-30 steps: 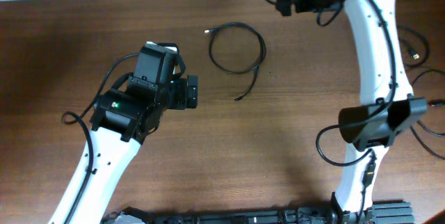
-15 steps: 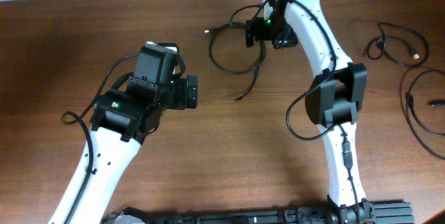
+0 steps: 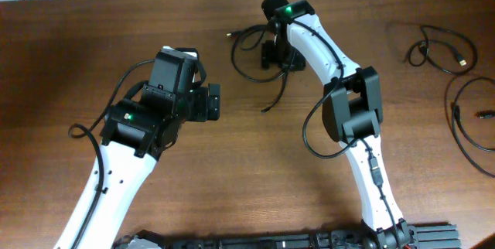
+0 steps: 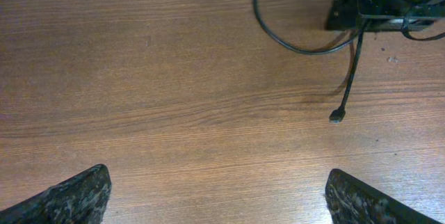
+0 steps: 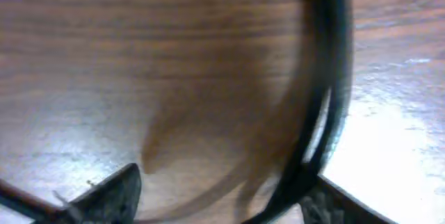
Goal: Untangle cables
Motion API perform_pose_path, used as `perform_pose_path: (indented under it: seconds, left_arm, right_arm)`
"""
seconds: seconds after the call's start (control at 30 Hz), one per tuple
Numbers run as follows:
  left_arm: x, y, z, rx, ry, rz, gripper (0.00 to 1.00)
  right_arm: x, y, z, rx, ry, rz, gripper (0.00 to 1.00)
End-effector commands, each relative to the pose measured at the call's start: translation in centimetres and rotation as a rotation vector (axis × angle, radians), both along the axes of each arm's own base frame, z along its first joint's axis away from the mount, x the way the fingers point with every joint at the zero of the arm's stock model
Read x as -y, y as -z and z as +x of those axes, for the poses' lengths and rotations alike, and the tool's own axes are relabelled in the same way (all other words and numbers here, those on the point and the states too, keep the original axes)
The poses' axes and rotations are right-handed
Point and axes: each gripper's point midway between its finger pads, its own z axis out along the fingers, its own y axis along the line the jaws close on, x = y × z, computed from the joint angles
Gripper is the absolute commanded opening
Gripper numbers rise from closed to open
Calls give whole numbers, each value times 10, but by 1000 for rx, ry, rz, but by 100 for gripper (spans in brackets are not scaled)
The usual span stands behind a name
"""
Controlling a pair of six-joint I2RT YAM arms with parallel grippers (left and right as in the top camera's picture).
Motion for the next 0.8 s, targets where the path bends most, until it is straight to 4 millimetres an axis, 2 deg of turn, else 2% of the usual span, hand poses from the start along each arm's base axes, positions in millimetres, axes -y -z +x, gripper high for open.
perform_pose_path:
  seconds: [0.0, 0.03, 0.1, 0.27, 0.4, 0.5, 0.6, 0.77]
  left_arm:
    - [-1, -2, 1, 7, -3, 7, 99]
    - [-1, -2, 1, 7, -3, 7, 99]
    - [-1, -2, 1, 7, -3, 7, 99]
    - [-1, -2, 1, 7, -3, 7, 99]
    - [-1, -2, 1, 7, -3, 7, 99]
    - [-1, -2, 1, 7, -3, 7, 99]
    - [-1, -2, 1, 7, -3, 7, 99]
    - [-1, -2, 1, 7, -3, 7, 99]
  right_arm:
    - [5, 43, -18, -87, 13, -16, 40]
    - [5, 46, -20, -91, 22, -17, 24]
    - [6, 47, -19, -88, 24, -16, 6]
    - [5, 47, -15, -72, 26, -11, 4]
    - [23, 47, -14, -92, 60, -17, 4]
    - [51, 47, -10, -107, 118, -19, 4]
    - [95, 47, -5, -125, 196, -19, 4]
    - [197, 46, -12, -175, 378, -71, 4]
